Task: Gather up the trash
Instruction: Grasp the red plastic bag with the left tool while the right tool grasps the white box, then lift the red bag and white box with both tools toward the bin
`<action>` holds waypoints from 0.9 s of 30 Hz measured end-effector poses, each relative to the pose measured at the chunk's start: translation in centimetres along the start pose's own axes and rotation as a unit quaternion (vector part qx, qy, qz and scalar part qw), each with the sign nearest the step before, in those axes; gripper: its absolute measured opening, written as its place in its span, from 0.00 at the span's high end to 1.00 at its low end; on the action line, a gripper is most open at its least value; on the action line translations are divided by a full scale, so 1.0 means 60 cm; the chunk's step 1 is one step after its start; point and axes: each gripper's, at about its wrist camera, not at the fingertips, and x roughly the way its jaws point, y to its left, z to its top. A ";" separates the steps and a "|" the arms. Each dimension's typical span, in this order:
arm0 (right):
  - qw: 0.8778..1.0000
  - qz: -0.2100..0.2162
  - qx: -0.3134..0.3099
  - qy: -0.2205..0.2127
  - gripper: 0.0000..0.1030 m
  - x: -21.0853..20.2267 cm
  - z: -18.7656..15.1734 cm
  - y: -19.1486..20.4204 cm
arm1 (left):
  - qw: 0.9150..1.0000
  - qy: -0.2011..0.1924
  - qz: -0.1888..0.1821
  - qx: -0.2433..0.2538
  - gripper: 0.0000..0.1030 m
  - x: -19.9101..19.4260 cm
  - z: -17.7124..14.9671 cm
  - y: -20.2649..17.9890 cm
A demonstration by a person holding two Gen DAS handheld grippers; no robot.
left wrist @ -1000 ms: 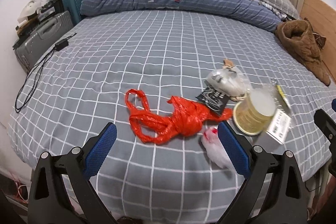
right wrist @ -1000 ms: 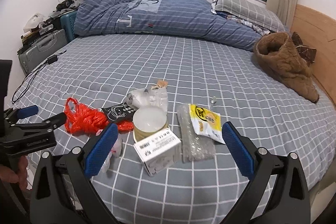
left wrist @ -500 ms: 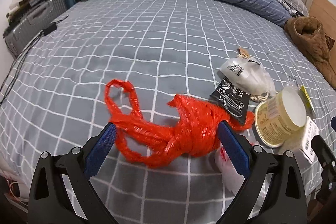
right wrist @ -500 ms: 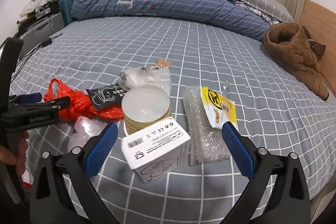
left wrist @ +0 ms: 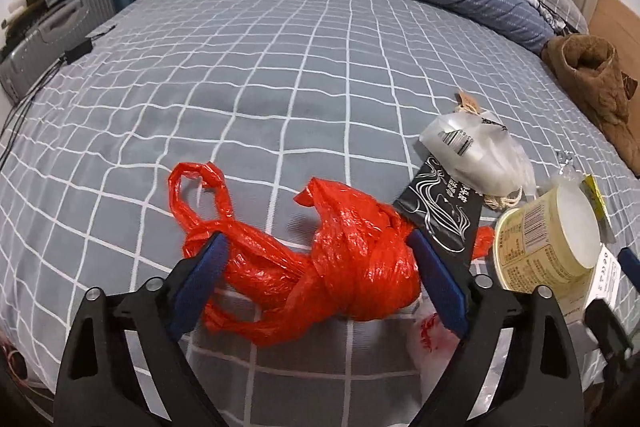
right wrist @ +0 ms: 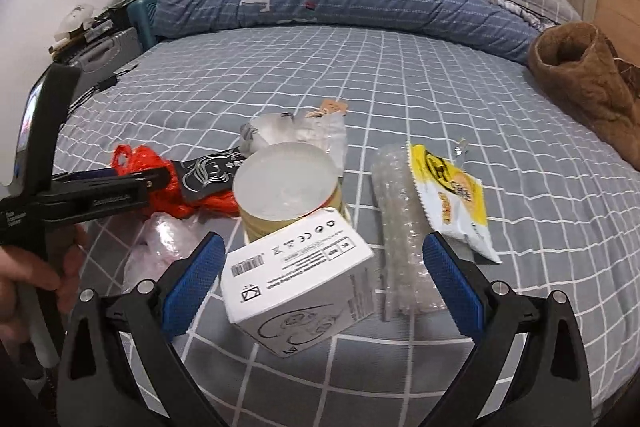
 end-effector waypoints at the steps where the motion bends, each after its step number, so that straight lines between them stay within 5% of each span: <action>1: 1.000 0.004 -0.008 0.004 0.07 0.003 -0.002 0.006 | 1.000 0.002 -0.003 -0.001 0.20 0.001 0.002 0.000; 6: 1.000 0.004 -0.024 0.007 0.08 0.018 -0.016 0.019 | 1.000 0.004 -0.003 0.014 0.28 0.010 0.004 -0.010; 10: 1.000 0.003 -0.010 -0.003 0.08 0.019 -0.023 0.011 | 1.000 0.006 -0.017 0.020 0.51 0.013 0.004 -0.014; 12: 1.000 -0.002 -0.008 -0.001 0.17 0.022 -0.024 0.008 | 0.999 0.009 -0.033 0.024 0.59 0.013 0.004 -0.018; 14: 1.000 -0.002 -0.008 0.004 0.25 0.025 -0.024 0.007 | 0.999 0.008 -0.032 0.028 0.62 0.012 0.002 -0.021; 27: 1.000 -0.018 0.004 0.000 0.26 0.006 -0.022 -0.001 | 0.999 -0.004 -0.039 0.015 0.67 -0.015 0.000 -0.015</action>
